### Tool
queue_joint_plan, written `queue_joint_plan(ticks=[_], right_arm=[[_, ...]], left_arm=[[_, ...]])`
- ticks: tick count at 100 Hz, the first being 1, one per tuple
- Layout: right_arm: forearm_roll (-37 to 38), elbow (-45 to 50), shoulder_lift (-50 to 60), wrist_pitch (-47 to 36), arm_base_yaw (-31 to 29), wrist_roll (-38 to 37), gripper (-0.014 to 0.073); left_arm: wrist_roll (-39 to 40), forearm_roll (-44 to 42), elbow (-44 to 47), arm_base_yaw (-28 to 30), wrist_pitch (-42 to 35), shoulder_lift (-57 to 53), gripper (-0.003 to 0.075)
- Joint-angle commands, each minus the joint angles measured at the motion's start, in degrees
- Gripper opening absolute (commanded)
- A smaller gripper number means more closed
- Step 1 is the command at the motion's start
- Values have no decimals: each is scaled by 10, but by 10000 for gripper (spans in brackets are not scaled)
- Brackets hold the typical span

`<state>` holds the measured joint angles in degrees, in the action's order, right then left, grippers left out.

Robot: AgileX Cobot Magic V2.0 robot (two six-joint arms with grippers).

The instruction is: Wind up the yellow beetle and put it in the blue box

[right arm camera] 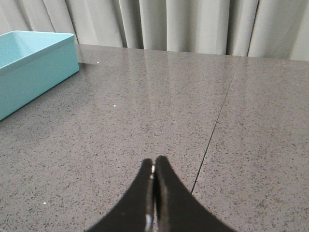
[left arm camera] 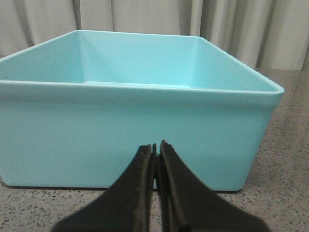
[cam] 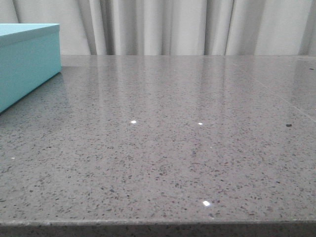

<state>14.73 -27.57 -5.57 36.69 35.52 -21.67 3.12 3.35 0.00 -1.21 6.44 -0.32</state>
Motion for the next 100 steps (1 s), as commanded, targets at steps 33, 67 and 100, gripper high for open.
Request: queue_joint_plan(ticks=[33,67,100], right_arm=[[15,-13,-10,-39,-1,6,-64],[15,-12,-10,-39,-1,6,-64],[-1,79,-10,-211,-115,42,-64]], left_arm=[[7,1,13,1,-49,-18,-18],[7,1,13,1,-49,-18,-18],[7,1,13,1,-49,-18,-19]])
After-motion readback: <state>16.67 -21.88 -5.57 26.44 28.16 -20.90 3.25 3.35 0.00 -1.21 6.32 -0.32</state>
